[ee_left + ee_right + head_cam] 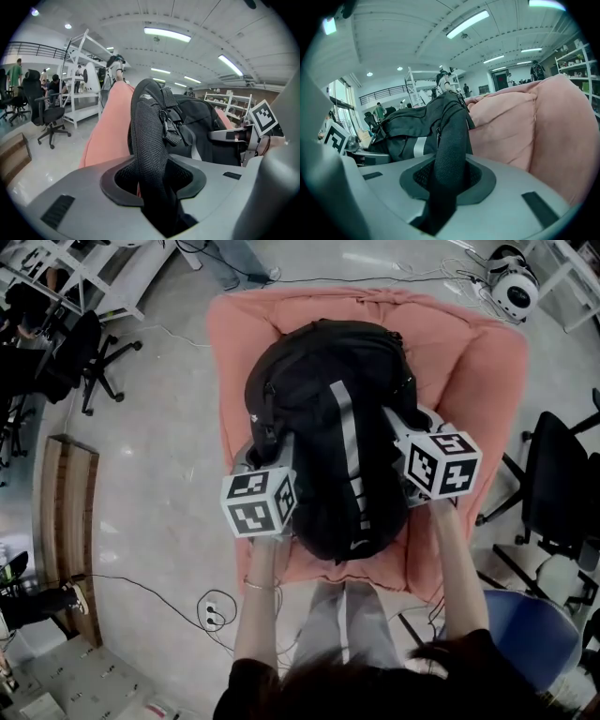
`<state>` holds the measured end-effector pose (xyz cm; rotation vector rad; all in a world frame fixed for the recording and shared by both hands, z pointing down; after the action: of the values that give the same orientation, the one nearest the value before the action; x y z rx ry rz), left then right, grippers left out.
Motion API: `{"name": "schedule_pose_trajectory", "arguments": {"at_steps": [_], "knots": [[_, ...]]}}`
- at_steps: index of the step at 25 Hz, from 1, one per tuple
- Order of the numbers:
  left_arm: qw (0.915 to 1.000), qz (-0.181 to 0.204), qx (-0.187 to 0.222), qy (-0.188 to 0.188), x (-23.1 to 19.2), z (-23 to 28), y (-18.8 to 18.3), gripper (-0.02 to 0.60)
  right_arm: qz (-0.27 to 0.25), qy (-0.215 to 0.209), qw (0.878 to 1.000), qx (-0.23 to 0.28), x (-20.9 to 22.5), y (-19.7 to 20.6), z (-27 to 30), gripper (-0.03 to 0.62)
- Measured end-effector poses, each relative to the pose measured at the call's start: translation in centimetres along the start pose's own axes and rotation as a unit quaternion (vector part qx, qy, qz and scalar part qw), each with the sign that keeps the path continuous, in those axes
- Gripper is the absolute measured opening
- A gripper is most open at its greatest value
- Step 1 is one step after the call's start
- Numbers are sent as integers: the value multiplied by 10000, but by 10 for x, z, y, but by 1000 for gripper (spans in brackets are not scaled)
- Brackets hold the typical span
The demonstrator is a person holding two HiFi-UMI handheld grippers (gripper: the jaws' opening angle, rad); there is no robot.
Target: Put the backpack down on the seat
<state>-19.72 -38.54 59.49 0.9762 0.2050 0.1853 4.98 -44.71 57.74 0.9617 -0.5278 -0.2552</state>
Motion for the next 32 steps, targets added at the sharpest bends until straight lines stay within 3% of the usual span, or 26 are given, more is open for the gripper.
{"name": "schedule_pose_trajectory", "arguments": {"at_steps": [12,16,21,28,32], "knots": [[9999,67,-128,-39,-1,1,0,177,39,159,9998,70,0,0,3,123],[9998,-103,-100,-134,-5,0,2,229,252,395,9986,259,3,-1,1,213],[9997,-138,83,-187,-3,-7,1,298,393,334,9977,441,7,1,-7,216],[9976,174,332,-577,0,-44,-7,269,254,354,9965,709,2,-6,-41,207],[9945,277,503,-877,6,-70,-11,156,12,393,9958,827,-6,-12,-61,123]]}}
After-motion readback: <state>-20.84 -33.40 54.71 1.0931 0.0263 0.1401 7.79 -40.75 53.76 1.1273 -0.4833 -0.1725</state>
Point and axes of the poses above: the fingertips, and each gripper's own axes: z forward along the fingers, x to its right, y out of its underside, the point moved 7 cm from there along -z, backward along the fingers, and after that the axes turned 6 degrees about z, right-handed, at the moved point
